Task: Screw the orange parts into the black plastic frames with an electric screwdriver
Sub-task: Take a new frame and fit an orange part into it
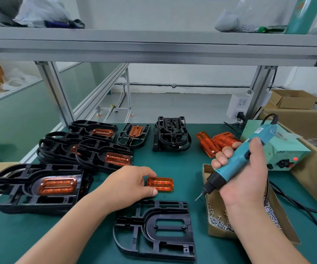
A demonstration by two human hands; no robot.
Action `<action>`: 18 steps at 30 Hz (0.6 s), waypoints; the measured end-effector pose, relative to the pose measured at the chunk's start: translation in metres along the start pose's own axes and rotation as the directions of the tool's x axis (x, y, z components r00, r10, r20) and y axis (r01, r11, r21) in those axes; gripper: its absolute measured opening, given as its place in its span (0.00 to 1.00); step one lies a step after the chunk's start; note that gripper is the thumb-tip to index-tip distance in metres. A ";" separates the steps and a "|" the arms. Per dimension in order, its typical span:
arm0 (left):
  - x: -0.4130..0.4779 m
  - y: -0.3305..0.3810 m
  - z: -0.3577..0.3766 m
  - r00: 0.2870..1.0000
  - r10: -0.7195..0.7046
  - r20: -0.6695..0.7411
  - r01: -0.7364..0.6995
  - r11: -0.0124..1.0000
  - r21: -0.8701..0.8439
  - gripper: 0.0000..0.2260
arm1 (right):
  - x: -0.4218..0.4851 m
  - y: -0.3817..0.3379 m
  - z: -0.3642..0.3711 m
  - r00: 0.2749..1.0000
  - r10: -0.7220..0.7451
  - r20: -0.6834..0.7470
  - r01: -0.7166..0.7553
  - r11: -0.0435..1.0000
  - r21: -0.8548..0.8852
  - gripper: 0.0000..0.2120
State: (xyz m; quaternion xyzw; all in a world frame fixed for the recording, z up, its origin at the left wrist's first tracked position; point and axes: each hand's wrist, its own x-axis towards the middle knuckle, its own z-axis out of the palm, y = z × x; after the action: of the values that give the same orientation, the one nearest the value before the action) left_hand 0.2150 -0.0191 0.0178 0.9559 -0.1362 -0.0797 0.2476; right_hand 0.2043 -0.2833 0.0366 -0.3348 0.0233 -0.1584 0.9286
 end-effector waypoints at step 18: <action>-0.029 0.025 -0.013 0.976 0.163 -0.141 -0.154 0.986 0.070 0.13 | 0.002 0.001 0.000 1.000 -0.003 -0.028 0.003 1.000 0.010 0.18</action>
State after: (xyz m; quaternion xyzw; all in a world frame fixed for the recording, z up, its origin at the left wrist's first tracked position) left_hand 0.1844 -0.0260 0.0440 0.9521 -0.1958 0.0148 0.2346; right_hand 0.2064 -0.2835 0.0362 -0.3280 0.0348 -0.1646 0.9296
